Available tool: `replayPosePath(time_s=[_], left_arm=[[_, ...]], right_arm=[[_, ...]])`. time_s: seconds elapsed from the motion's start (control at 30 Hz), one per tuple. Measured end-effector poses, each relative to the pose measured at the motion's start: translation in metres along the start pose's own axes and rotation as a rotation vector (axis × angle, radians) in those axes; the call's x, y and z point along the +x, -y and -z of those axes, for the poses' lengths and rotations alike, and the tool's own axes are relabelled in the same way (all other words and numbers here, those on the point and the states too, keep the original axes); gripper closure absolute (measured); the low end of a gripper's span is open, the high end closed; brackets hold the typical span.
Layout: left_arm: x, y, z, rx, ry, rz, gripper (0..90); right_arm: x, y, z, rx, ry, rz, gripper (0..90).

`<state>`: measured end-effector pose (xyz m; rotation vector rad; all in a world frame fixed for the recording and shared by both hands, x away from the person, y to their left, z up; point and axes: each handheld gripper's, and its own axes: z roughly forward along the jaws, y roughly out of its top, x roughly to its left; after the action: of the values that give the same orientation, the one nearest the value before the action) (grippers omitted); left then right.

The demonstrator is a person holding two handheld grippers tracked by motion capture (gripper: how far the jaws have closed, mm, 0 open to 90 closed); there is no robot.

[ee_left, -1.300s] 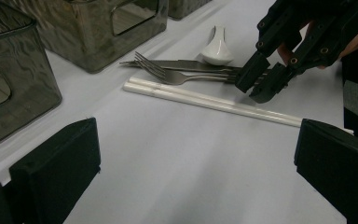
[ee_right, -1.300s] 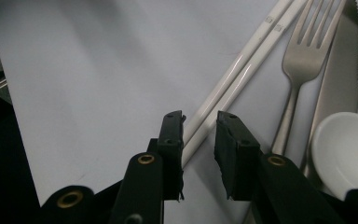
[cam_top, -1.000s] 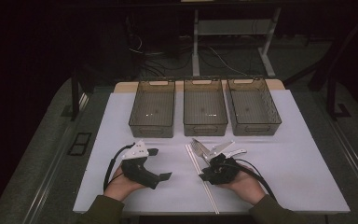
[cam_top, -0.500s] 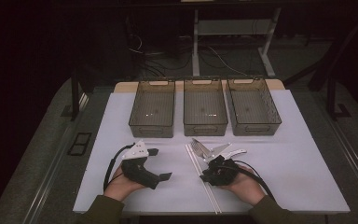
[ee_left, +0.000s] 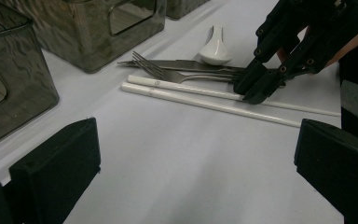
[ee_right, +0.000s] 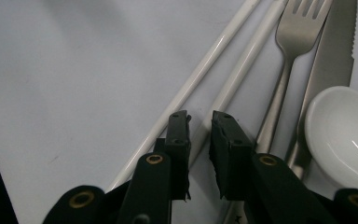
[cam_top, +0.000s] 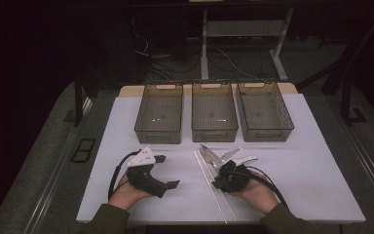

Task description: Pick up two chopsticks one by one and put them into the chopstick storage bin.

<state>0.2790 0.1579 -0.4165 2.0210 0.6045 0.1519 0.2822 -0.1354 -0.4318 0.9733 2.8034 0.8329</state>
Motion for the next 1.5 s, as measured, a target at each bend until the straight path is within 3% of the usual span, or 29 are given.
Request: replayPosePath(time_s=[0.1, 0.37, 0.73, 0.8, 0.83, 0.97, 1.07, 1.27, 1.5], left_arm=[[0.0, 0.0, 0.0, -0.002, -0.001, 0.003, 0.0], [0.0, 0.0, 0.0, -0.008, 0.001, 0.006, 0.0], [0.0, 0.0, -0.001, -0.001, 0.005, 0.003, 0.0], [0.0, -0.001, -0.001, -0.003, 0.005, 0.003, 0.0], [0.0, -0.001, -0.002, -0.003, 0.005, 0.003, 0.0], [-0.001, -0.001, -0.002, -0.004, 0.008, 0.001, 0.0], [0.0, -0.001, -0.001, -0.004, 0.008, 0.002, 0.0], [-0.001, -0.001, -0.002, -0.002, 0.01, -0.001, 0.0], [-0.001, -0.001, -0.002, 0.0, 0.012, -0.003, 0.0]], right_arm=[[-0.002, -0.008, -0.001, 0.05, -0.003, -0.011, 75.9], [-0.005, -0.019, -0.004, 0.1, 0.006, -0.037, 72.4], [-0.01, -0.032, -0.011, 0.093, 0.045, -0.059, 72.4], [-0.012, -0.036, -0.011, 0.125, 0.05, -0.093, 74.5], [-0.012, -0.036, -0.011, 0.125, 0.05, -0.093, 74.5], [-0.012, -0.048, -0.015, 0.207, 0.066, -0.112, 76.0], [-0.013, -0.05, -0.016, 0.227, 0.063, -0.135, 76.7], [-0.014, -0.052, -0.017, 0.244, 0.079, -0.175, 78.3], [-0.012, -0.054, -0.018, 0.255, 0.097, -0.188, 79.4]])
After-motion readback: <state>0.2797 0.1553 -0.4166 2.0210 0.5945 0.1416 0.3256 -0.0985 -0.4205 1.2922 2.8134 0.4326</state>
